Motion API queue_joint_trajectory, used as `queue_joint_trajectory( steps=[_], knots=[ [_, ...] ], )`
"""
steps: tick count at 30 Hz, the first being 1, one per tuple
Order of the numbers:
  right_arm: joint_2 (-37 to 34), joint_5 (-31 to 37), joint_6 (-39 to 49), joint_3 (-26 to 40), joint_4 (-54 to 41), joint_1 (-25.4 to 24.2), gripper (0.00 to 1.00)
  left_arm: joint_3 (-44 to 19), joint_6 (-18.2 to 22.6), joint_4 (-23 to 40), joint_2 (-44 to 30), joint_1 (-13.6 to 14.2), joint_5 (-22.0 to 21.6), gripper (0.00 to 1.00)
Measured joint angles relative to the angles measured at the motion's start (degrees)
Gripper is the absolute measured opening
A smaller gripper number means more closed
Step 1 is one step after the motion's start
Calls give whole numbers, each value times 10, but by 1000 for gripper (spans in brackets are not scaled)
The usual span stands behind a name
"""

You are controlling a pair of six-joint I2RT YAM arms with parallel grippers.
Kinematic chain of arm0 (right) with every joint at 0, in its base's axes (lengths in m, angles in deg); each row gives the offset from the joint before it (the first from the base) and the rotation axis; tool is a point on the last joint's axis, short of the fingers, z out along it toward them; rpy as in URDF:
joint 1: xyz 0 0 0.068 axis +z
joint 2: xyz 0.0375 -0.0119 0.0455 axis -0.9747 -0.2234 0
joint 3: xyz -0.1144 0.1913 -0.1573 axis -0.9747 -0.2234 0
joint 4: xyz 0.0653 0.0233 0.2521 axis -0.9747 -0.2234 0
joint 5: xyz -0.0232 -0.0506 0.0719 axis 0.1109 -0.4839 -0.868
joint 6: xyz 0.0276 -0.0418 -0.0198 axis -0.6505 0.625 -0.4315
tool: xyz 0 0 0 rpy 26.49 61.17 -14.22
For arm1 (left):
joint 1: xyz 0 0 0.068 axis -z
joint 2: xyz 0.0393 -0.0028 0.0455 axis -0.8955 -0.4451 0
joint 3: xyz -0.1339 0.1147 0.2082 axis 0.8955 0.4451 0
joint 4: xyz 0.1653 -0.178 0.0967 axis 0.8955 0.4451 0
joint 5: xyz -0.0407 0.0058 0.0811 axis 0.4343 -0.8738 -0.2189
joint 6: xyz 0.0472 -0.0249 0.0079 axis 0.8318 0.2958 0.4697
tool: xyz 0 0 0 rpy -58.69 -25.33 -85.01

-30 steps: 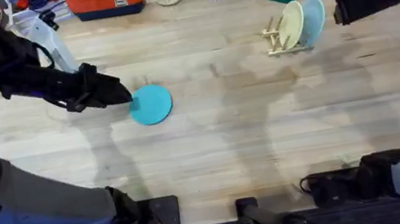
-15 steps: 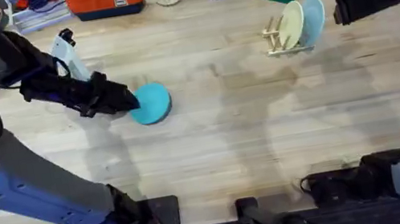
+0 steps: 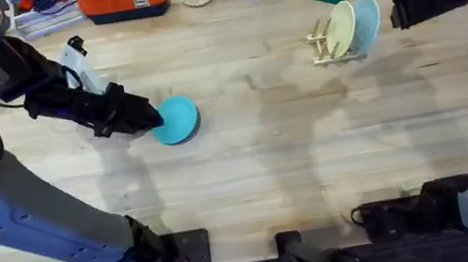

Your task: Pick up the plates from the table one by one and place each into a slot on the dish rack.

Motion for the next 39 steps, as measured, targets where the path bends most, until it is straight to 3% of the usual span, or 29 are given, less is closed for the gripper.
queue_joint_trajectory(
  steps=[14,21,31,39],
  knots=[
    [0,0,0,0,0,0,993,25,-6,-44,-2,-2,53,41],
    [0,-6,-1,0,0,0,993,25,-7,-47,-37,-5,110,41],
    [0,-65,-1,0,0,0,994,26,-8,-49,-42,-5,122,41],
    [-43,-175,-1,3,0,0,995,26,-8,-50,-42,-5,122,41]
  ],
)
